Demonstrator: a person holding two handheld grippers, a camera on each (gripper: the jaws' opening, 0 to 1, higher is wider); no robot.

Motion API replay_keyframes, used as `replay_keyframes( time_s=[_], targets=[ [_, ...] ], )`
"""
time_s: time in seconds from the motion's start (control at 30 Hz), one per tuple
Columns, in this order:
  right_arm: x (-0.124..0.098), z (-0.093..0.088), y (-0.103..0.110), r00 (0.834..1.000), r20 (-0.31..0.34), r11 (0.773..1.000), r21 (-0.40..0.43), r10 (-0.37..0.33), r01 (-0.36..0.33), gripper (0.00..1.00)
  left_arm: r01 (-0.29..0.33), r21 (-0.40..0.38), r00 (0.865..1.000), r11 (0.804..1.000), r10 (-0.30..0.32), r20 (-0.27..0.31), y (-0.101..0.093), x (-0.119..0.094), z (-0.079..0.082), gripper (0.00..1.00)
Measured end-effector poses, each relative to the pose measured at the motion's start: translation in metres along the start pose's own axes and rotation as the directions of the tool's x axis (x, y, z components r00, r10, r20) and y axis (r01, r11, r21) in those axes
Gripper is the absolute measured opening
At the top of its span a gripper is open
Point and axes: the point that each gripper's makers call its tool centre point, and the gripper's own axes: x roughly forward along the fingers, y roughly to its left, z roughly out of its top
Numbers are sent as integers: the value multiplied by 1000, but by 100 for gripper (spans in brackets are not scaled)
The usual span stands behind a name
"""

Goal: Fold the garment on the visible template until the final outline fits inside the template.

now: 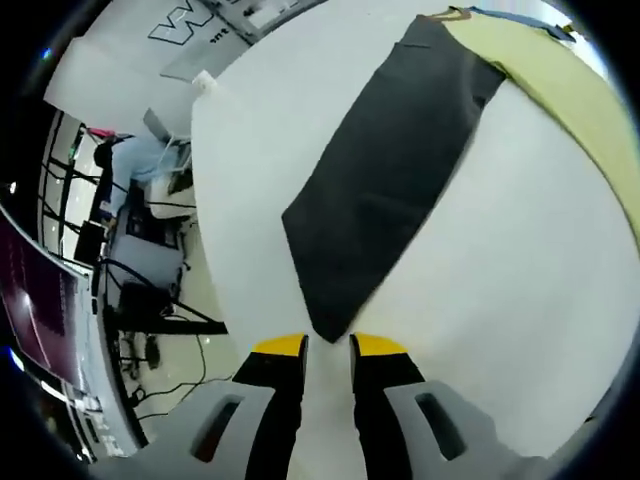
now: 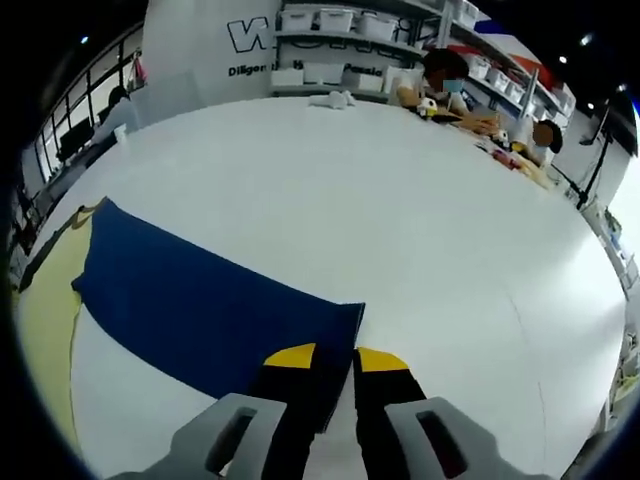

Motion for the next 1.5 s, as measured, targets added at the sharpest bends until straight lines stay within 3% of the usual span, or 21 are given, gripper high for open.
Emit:
replay_keyframes(
  time_s=[0.07, 0.13, 0.2, 0.3, 0.37, 0.47, 0.53, 0.7, 0.83, 0.93, 1.0, 1.07, 1.23, 1.33, 1.4, 1.47, 1.5],
  targets=[
    [-1, -1, 0, 1000, 2, 1000, 12, 1, -2, 6, -8, -56, 1000, 998, 9, 18, 6, -2, 0, 24],
    [-2, -1, 0, 1000, 2, 1000, 3, -1, 1, 5, -13, -168, 999, 986, 20, 42, 15, -2, 1, 25],
    [-3, -1, 0, 1000, 3, 1000, 10, -1, 1, 5, -7, -316, 997, 949, 32, 73, 27, -2, 4, 24],
    [-4, 0, 0, 1000, 6, 1000, 7, -2, 2, 4, 21, -440, 993, 898, 32, 111, 39, 1, 11, 22],
    [-4, 0, 0, 1000, 6, 1000, 7, -4, 4, 4, 32, -447, 992, 894, 28, 126, 44, 3, 16, 23],
    [-6, 2, 1, 1000, 9, 1000, 5, -6, 6, 3, 86, -507, 986, 858, -1, 167, 43, 7, 25, 23],
    [-5, 2, 1, 1000, 10, 1000, 5, -8, 7, 3, 179, -540, 971, 822, -57, 234, 35, 12, 40, 20],
    [-6, 3, 1, 1000, 13, 1000, 3, -10, 10, 2, 209, -530, 968, 822, -97, 231, 28, 23, 54, 17],
    [-8, 2, 0, 1000, 11, 1000, 3, -8, 8, 2, 252, -568, 963, 784, -147, 225, 18, 33, 58, 18],
    [-10, 4, 0, 1000, 13, 1000, 2, -10, 10, 2, 254, -559, 965, 789, -170, 198, 12, 37, 55, 16],
    [-11, 4, -1, 1000, 14, 1000, 0, -12, 12, 1, 248, -562, 968, 789, -176, 180, 11, 38, 51, 10],
    [-11, 3, -1, 1000, 12, 1000, 0, -13, 13, 1, 234, -544, 971, 806, -161, 178, 12, 36, 52, 2],
    [-12, 1, 0, 1000, 10, 1000, 4, -15, 15, 0, 245, -522, 963, 817, -143, 228, 10, 24, 63, 2],
    [-12, 1, 1, 1000, 10, 1000, 4, -13, 13, 0, 240, -446, 952, 862, -120, 280, 4, 14, 78, 1],
    [-13, 2, 1, 1000, 11, 1000, 5, -12, 12, 0, 230, -348, 948, 909, -129, 289, -8, 9, 85, 1],
    [-13, 2, 2, 1000, 12, 1000, 6, -12, 11, 0, 279, -284, 929, 917, -182, 323, -29, 6, 96, 1],
    [-13, 2, 2, 1000, 13, 1000, 4, -12, 12, 0, 278, -246, 929, 929, -194, 317, -36, 5, 96, 1]
  ],
)
